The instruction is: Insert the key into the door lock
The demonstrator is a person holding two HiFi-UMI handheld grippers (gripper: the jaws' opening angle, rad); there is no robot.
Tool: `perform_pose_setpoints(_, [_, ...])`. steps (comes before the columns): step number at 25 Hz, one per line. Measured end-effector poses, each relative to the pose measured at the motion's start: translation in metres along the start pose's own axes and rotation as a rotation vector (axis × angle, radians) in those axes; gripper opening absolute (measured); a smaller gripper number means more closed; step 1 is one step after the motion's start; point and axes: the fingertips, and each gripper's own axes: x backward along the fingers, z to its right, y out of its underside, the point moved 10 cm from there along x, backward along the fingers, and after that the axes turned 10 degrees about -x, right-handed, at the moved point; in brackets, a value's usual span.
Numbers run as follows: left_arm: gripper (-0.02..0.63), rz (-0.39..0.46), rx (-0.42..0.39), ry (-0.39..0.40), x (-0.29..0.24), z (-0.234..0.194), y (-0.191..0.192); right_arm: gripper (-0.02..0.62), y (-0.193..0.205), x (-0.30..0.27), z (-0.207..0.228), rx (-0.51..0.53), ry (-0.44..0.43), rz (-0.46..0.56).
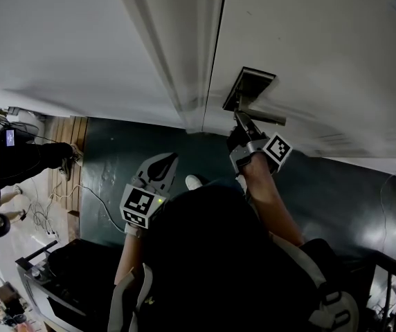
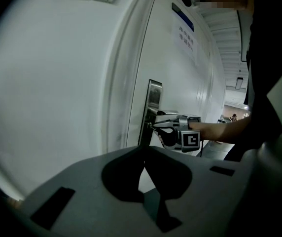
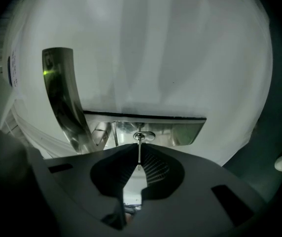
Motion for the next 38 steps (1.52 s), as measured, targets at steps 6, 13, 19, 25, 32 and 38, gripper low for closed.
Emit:
perform_pose_setpoints(6, [0.008, 0.009, 0.001, -0.001, -0.003, 0.011, -0.005, 0.035, 0.002, 0.004, -0.006, 0.025, 0.032, -0.014])
perform_pose_setpoints(13, [0.008, 0.022, 0.007, 0.001, -0.012, 0.026, -0.013, 0.035, 0.007, 0.025, -0.008, 0.043, 0.075, -0.087])
perform_pose_setpoints(19, [0.008, 0.037, 0.009, 0.018, -0.025, 0.039, -0.021, 0.034, -0.006, 0.049, -0.015, 0.119, 0.09, -0.103])
perform_pose_setpoints(25, [0.008, 0.063, 0.01, 0.042, -0.04, 0.049, -0.033, 0.032, -0.022, 0.079, -0.039, 0.267, 0.1, -0.095])
perform_pose_setpoints(32, [0.008, 0.103, 0.031, 0.079, -0.069, 0.059, -0.05, 0.023, -0.042, 0.109, -0.076, 0.524, 0.098, -0.1])
perform_pose_setpoints(38, [0.008, 0.132, 0.013, 0.118, -0.089, 0.072, -0.075, 0.02, -0.054, 0.138, -0.117, 0.782, 0.106, -0.112])
